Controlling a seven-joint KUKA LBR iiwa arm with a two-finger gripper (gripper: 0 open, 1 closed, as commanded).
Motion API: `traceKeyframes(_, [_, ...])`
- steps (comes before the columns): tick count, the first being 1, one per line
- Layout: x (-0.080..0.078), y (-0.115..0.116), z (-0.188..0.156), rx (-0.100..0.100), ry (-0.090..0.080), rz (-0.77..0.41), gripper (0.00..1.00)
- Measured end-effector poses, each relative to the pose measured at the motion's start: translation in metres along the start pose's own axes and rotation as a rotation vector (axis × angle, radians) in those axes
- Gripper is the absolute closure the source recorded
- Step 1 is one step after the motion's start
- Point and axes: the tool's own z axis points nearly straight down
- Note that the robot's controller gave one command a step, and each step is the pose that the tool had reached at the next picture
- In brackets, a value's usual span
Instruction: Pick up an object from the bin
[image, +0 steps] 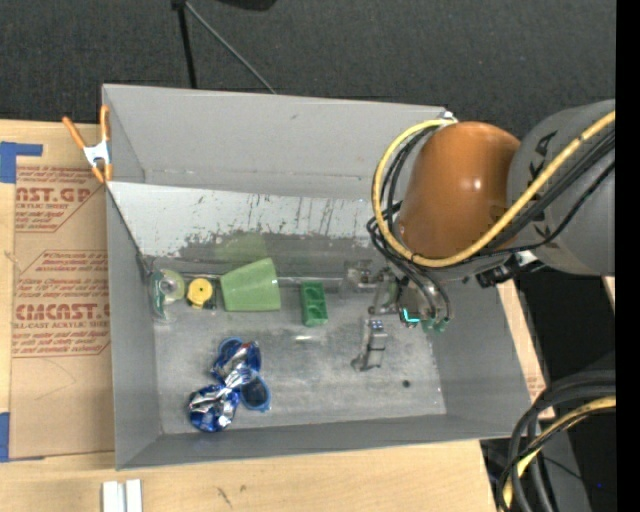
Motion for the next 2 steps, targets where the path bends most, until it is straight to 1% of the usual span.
traceKeyframes(1, [-0.049, 0.014, 0.126, -0.002, -0.013, 0.083, 0.0])
traceKeyframes(2, [-0.074, 0.014, 0.135, -0.003, -0.008, 0.124, 0.0])
